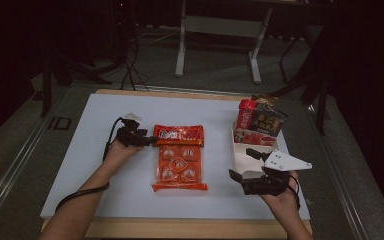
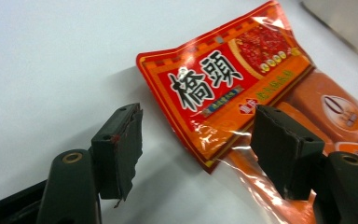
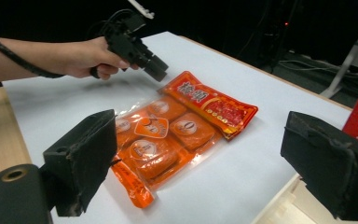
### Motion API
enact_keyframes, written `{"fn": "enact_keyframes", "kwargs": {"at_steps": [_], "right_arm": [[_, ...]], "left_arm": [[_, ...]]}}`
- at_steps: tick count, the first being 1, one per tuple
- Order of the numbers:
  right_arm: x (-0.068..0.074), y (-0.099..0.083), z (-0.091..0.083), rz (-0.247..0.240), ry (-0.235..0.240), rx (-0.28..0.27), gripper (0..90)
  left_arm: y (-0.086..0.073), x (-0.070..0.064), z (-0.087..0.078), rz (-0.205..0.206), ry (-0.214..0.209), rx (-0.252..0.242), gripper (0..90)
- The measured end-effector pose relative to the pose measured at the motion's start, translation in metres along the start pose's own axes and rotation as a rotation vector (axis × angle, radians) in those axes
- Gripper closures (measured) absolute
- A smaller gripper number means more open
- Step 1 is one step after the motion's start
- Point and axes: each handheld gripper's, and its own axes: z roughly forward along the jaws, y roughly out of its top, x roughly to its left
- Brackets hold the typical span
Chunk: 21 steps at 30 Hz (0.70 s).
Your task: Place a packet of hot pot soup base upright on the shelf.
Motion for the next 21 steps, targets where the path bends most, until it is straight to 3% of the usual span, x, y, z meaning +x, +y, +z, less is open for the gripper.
{"fn": "enact_keyframes", "kwargs": {"at_steps": [8,17,21], "right_arm": [[0.000,-0.002,0.002,0.005,0.012,0.007,10.5],[-0.001,-0.003,0.002,0.011,0.024,0.011,10.5],[0.000,-0.004,0.004,0.008,0.026,0.021,10.6]], "left_arm": [[0.003,0.004,0.018,-0.006,0.011,0.031,34.6],[0.001,0.011,0.026,-0.040,-0.046,0.036,48.4],[0.003,0.006,0.031,-0.025,-0.075,0.045,54.2]]}}
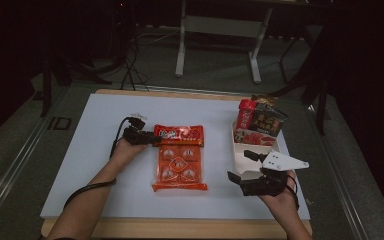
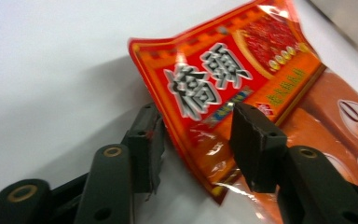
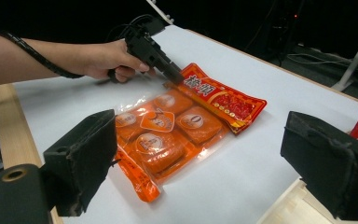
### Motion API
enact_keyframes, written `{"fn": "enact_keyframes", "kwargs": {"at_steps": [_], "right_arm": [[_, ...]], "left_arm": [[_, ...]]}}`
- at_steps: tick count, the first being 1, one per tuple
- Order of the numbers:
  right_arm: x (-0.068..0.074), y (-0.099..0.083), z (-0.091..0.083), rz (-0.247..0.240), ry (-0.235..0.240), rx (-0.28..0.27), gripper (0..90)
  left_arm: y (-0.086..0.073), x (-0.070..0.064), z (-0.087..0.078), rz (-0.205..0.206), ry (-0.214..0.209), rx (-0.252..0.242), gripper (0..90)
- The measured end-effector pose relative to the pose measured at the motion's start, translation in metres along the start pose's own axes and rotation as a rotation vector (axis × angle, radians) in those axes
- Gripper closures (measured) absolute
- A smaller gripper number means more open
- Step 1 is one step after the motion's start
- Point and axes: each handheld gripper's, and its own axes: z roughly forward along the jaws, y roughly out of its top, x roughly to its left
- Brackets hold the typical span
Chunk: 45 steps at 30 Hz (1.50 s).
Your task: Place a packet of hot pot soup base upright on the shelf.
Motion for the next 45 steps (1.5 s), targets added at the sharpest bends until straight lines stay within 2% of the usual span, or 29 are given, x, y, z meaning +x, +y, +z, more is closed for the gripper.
{"fn": "enact_keyframes", "kwargs": {"at_steps": [1,7,10,12,13,16,19,23,26,27,29,32,33,35,38,45], "right_arm": [[0.000,0.000,0.000,0.000,0.001,-0.001,10.6],[0.000,0.000,0.001,0.006,0.004,0.001,10.7],[-0.001,-0.001,0.001,0.011,0.007,0.000,10.7],[-0.001,-0.001,0.001,0.017,0.010,0.003,10.7],[-0.001,-0.001,0.001,0.017,0.010,0.002,10.8],[-0.002,-0.001,0.002,0.017,0.013,0.004,10.8],[-0.002,-0.001,0.003,0.018,0.014,0.005,10.8],[-0.001,-0.001,0.003,0.017,0.014,0.006,10.8],[-0.001,-0.001,0.003,0.018,0.014,0.007,11.0],[-0.001,-0.001,0.003,0.016,0.016,0.009,13.7],[-0.001,0.000,0.002,0.018,0.017,0.008,13.5],[-0.002,0.001,0.001,0.022,0.015,0.001,13.5],[-0.003,0.001,0.000,0.031,0.009,-0.005,13.5],[-0.004,0.002,-0.001,0.030,0.004,-0.007,13.5],[-0.004,0.002,-0.001,0.030,0.002,-0.005,13.5],[-0.006,0.007,-0.001,0.022,0.009,-0.017,14.2]], "left_arm": [[0.000,-0.001,0.002,0.000,-0.014,0.000,55.4],[0.003,-0.007,0.010,0.006,-0.017,-0.007,61.3],[0.005,-0.011,0.014,0.001,-0.013,-0.004,69.7],[0.006,-0.013,0.016,0.002,-0.009,0.000,71.7],[0.007,-0.013,0.016,-0.008,-0.024,0.005,77.0],[0.009,-0.018,0.017,0.008,-0.008,0.020,87.8],[0.011,-0.020,0.015,0.004,0.000,0.021,88.9],[0.014,-0.024,0.007,0.010,0.001,-0.005,89.1],[0.016,-0.027,-0.003,-0.002,-0.022,-0.043,89.1],[0.017,-0.028,-0.006,-0.004,-0.024,-0.048,89.1],[0.018,-0.032,-0.013,0.003,-0.027,-0.059,89.1],[0.019,-0.035,-0.020,0.013,-0.028,-0.068,89.1],[0.021,-0.041,-0.030,0.022,-0.040,-0.082,89.2],[0.022,-0.043,-0.033,0.024,-0.042,-0.087,89.2],[0.026,-0.053,-0.045,0.056,-0.060,-0.114,89.2],[0.028,-0.068,-0.061,0.092,-0.089,-0.149,89.3]]}}
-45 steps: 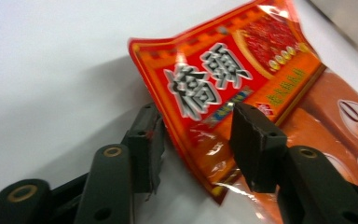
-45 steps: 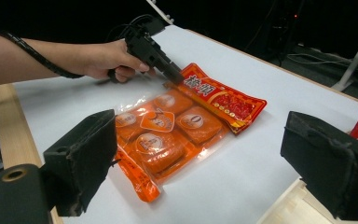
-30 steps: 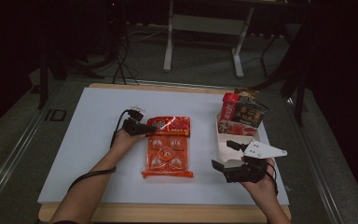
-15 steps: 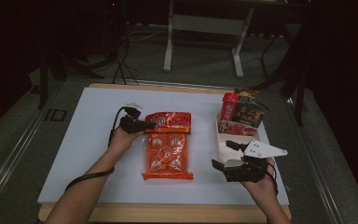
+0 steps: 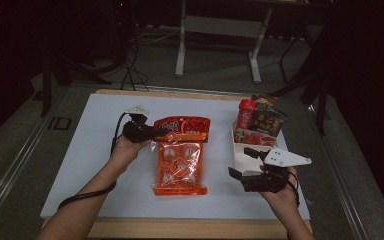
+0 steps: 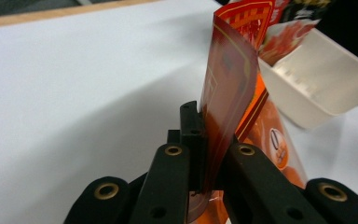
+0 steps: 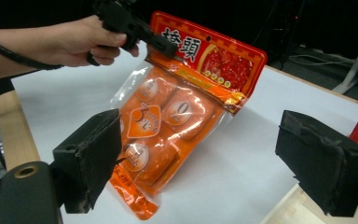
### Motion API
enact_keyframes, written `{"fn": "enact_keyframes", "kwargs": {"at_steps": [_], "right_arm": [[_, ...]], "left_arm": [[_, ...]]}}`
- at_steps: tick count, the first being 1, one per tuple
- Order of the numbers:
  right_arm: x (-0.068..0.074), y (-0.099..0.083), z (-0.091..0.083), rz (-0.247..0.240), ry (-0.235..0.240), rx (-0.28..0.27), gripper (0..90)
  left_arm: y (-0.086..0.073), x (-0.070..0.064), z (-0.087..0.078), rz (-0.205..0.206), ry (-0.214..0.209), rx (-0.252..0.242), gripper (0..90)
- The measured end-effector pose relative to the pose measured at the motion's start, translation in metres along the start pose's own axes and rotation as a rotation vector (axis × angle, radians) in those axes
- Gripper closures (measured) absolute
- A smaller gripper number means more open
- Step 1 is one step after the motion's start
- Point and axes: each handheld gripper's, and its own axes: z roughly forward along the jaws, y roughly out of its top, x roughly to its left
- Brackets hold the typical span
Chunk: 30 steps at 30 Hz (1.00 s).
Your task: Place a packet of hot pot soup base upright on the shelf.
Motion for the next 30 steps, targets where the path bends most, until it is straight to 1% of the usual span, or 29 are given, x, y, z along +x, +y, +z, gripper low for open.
{"fn": "enact_keyframes", "kwargs": {"at_steps": [2,3,4,8,10,11,12,15,17,20,22,23,25,27,30], "right_arm": [[0.000,0.001,0.000,0.000,-0.001,0.000,14.2],[-0.001,0.003,0.000,0.000,-0.004,-0.003,14.3],[-0.001,0.003,0.000,0.000,-0.004,-0.003,14.3],[-0.003,0.007,0.002,-0.002,-0.010,-0.003,15.0],[-0.005,0.008,0.002,-0.005,-0.016,-0.006,16.3],[-0.006,0.008,0.003,-0.004,-0.011,-0.010,16.7],[-0.007,0.008,0.004,-0.002,-0.011,-0.015,16.7],[-0.010,0.009,0.008,0.001,-0.019,-0.007,16.8],[-0.012,0.010,0.011,0.000,-0.021,-0.004,16.7],[-0.015,0.013,0.015,0.006,-0.012,-0.002,16.7],[-0.017,0.015,0.021,-0.002,-0.012,0.004,16.7],[-0.017,0.016,0.023,-0.001,-0.005,0.005,16.7],[-0.018,0.019,0.028,-0.001,0.002,0.007,16.6],[-0.020,0.022,0.033,0.004,0.019,0.007,16.1],[-0.021,0.026,0.044,-0.002,0.028,0.020,14.8]], "left_arm": [[0.002,-0.005,-0.004,0.015,-0.006,-0.005,89.3],[0.005,-0.010,-0.007,0.025,-0.017,-0.009,89.3],[0.005,-0.010,-0.007,0.025,-0.017,-0.009,89.3],[0.009,-0.023,-0.015,0.061,-0.037,-0.026,89.3],[0.009,-0.031,-0.018,0.085,-0.035,-0.041,89.3],[0.008,-0.034,-0.020,0.093,-0.035,-0.048,89.3],[0.007,-0.038,-0.023,0.101,-0.045,-0.058,89.3],[0.006,-0.045,-0.028,0.114,-0.055,-0.068,89.3],[0.005,-0.050,-0.033,0.118,-0.072,-0.079,89.3],[0.003,-0.058,-0.037,0.137,-0.084,-0.090,89.3],[0.001,-0.063,-0.040,0.153,-0.090,-0.101,89.3],[0.000,-0.065,-0.041,0.151,-0.101,-0.107,89.3],[-0.002,-0.068,-0.044,0.156,-0.110,-0.112,89.3],[-0.004,-0.070,-0.046,0.159,-0.122,-0.115,89.3],[-0.005,-0.073,-0.049,0.168,-0.131,-0.116,89.3]]}}
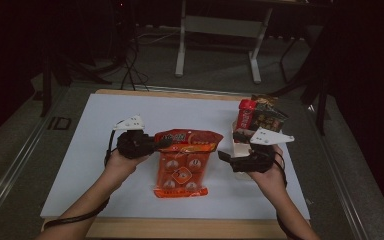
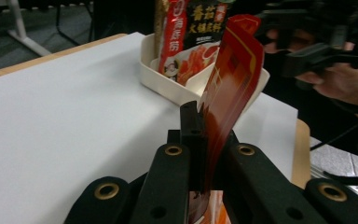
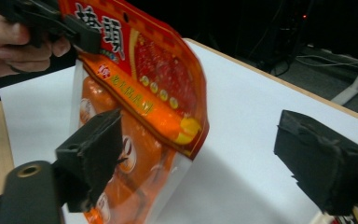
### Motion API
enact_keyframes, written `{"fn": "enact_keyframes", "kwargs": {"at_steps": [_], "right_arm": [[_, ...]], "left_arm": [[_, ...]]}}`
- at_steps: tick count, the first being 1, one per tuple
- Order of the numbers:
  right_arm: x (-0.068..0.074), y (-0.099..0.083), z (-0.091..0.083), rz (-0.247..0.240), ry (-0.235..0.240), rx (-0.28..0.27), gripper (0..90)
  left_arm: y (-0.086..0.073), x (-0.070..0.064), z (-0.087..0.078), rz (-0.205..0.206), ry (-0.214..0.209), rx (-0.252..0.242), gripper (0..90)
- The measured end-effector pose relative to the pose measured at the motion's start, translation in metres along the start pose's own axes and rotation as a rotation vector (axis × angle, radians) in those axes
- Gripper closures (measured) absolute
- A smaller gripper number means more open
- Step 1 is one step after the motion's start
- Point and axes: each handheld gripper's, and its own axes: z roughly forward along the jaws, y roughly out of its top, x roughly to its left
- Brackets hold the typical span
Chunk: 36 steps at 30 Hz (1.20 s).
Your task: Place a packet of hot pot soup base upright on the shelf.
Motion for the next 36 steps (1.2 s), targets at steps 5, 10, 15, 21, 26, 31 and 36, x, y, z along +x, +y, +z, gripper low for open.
{"fn": "enact_keyframes", "kwargs": {"at_steps": [5,10,15,21,26,31,36], "right_arm": [[-0.002,0.004,0.015,0.004,0.020,0.007,15.5],[-0.004,0.005,0.028,0.004,0.046,0.013,19.2],[-0.007,0.002,0.042,0.022,0.119,0.052,25.5],[-0.012,-0.003,0.051,0.055,0.196,0.080,51.4],[-0.008,-0.003,0.052,0.036,0.264,0.092,66.4],[-0.006,-0.006,0.054,0.057,0.317,0.108,78.3],[-0.001,-0.003,0.052,0.040,0.331,0.138,86.4]], "left_arm": [[0.000,-0.005,-0.001,0.016,-0.003,0.000,89.3],[0.000,-0.006,-0.001,0.014,-0.004,-0.004,89.3],[-0.001,-0.009,-0.001,0.014,-0.012,-0.010,89.2],[0.000,-0.012,-0.002,0.022,-0.012,-0.011,89.2],[0.000,-0.013,-0.002,0.016,-0.020,-0.009,89.1],[0.001,-0.014,-0.002,0.014,-0.021,-0.002,89.0],[0.002,-0.014,-0.003,0.014,-0.028,0.000,88.7]]}}
